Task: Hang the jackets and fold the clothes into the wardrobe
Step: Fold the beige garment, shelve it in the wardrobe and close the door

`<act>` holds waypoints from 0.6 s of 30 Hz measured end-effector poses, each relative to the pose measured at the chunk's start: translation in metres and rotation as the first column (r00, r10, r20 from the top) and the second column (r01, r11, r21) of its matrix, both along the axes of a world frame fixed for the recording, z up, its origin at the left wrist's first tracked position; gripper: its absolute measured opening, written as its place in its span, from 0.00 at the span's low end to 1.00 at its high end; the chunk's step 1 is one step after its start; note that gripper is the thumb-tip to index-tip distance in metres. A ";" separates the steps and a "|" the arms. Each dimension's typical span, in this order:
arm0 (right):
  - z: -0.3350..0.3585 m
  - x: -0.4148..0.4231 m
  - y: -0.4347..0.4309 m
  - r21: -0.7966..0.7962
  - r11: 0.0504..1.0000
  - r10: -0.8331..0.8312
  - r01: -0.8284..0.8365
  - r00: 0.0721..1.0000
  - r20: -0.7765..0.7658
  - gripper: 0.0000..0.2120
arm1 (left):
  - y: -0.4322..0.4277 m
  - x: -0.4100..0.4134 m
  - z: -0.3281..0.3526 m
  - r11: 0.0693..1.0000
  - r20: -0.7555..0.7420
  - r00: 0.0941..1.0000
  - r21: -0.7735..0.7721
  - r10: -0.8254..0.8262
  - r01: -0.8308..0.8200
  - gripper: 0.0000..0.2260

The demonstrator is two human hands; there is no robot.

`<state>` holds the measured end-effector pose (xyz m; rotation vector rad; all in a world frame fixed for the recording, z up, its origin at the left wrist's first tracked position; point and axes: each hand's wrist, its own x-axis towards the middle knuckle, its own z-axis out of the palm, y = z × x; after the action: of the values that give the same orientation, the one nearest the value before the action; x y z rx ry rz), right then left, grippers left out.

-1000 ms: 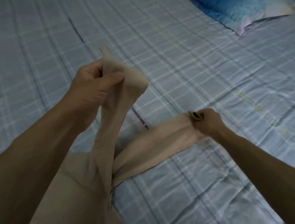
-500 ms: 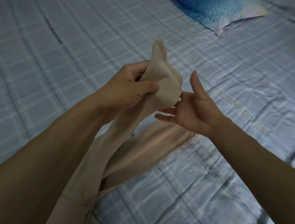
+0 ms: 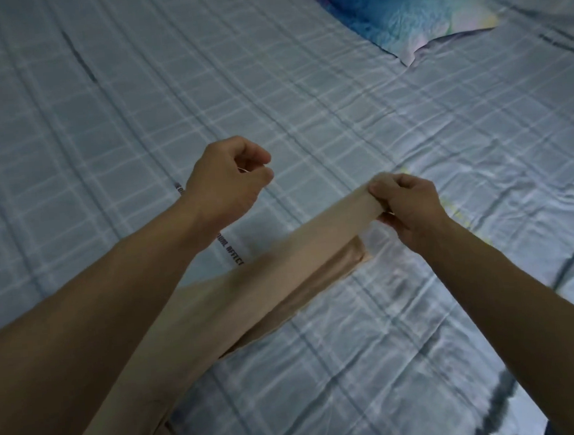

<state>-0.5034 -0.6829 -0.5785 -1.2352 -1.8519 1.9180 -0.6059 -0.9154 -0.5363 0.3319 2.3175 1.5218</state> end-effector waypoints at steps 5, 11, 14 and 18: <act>-0.053 0.011 0.017 0.203 0.979 -0.090 0.026 0.946 0.310 0.08 | -0.015 0.003 -0.016 0.999 0.019 1.000 -0.054 0.008 -0.007 0.04; -0.060 0.011 -0.006 0.251 0.924 0.127 -0.287 0.852 0.508 0.22 | -0.046 0.001 -0.031 0.990 0.022 0.999 -0.136 0.037 -0.034 0.03; -0.061 0.003 -0.014 0.181 0.941 0.146 -0.285 0.826 0.544 0.18 | -0.071 0.002 -0.041 0.977 0.007 0.999 -0.211 0.044 -0.042 0.04; -0.070 0.000 -0.016 0.089 0.981 0.103 -0.175 0.846 0.523 0.21 | -0.118 0.000 -0.047 0.931 -0.044 0.993 -0.346 0.109 -0.117 0.03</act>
<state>-0.5037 -0.6984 -0.6483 -1.7431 -2.3406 1.5866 -0.6056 -1.0338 -0.5834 0.1253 2.6035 1.1246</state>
